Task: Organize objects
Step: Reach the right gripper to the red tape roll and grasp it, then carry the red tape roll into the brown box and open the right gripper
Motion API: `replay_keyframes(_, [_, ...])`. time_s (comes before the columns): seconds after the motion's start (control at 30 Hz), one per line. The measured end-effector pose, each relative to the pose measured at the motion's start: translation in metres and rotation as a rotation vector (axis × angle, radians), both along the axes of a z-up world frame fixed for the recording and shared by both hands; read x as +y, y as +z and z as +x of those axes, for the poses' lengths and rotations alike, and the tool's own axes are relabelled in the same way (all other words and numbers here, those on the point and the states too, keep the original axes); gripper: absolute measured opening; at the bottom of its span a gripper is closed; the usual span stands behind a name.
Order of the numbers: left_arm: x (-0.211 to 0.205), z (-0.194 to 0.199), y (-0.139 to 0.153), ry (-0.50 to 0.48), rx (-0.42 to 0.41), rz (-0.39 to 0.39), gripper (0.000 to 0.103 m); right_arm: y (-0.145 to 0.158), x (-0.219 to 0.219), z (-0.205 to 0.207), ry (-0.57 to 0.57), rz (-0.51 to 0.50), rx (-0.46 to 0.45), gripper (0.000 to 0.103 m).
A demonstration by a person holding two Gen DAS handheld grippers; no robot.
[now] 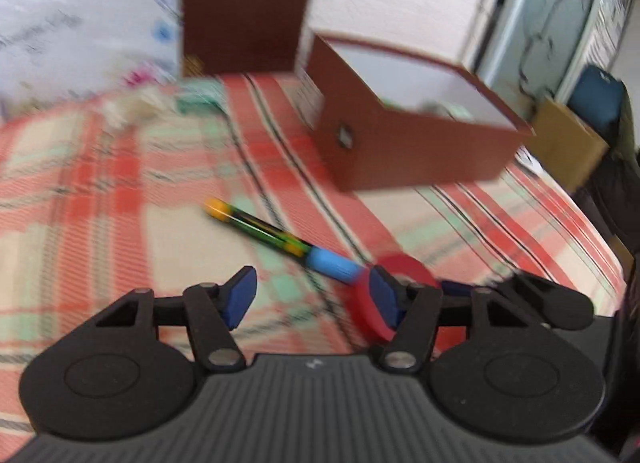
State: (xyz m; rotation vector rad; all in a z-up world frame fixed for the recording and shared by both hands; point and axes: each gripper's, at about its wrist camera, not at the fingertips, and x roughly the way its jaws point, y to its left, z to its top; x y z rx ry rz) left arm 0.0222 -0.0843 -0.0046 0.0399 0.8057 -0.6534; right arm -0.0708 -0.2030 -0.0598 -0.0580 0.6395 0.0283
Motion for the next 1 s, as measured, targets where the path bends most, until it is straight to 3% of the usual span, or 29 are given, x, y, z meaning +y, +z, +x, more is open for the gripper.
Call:
replay_keyframes(0.1, [-0.020, 0.008, -0.018, -0.023, 0.115, 0.023, 0.061, -0.002, -0.007, 0.001, -0.010, 0.028, -0.002, 0.079])
replay_keyframes(0.2, [-0.028, 0.009, -0.033, -0.018, 0.144, 0.026, 0.058, -0.006, -0.006, 0.003, 0.006, 0.028, -0.003, 0.077])
replay_keyframes(0.3, [-0.038, 0.005, -0.030, -0.048, 0.149, 0.029, 0.037, -0.005, -0.004, 0.000, 0.038, 0.024, -0.024, 0.070])
replay_keyframes(0.4, [-0.041, 0.000, -0.017, -0.053, 0.118, 0.048, 0.036, 0.001, -0.007, -0.004, 0.034, 0.043, -0.058, 0.070])
replay_keyframes(0.67, [-0.068, 0.019, 0.057, -0.079, -0.053, -0.027, 0.036, 0.053, -0.031, 0.008, -0.024, -0.036, -0.306, 0.070])
replay_keyframes(0.83, [-0.106, 0.044, 0.082, -0.096, -0.127, -0.012, 0.036, 0.072, -0.057, 0.036, -0.074, -0.054, -0.362, 0.070])
replay_keyframes(1.0, [-0.140, 0.071, 0.085, -0.106, -0.152, 0.019, 0.036, 0.075, -0.086, 0.066, -0.106, -0.031, -0.352, 0.070])
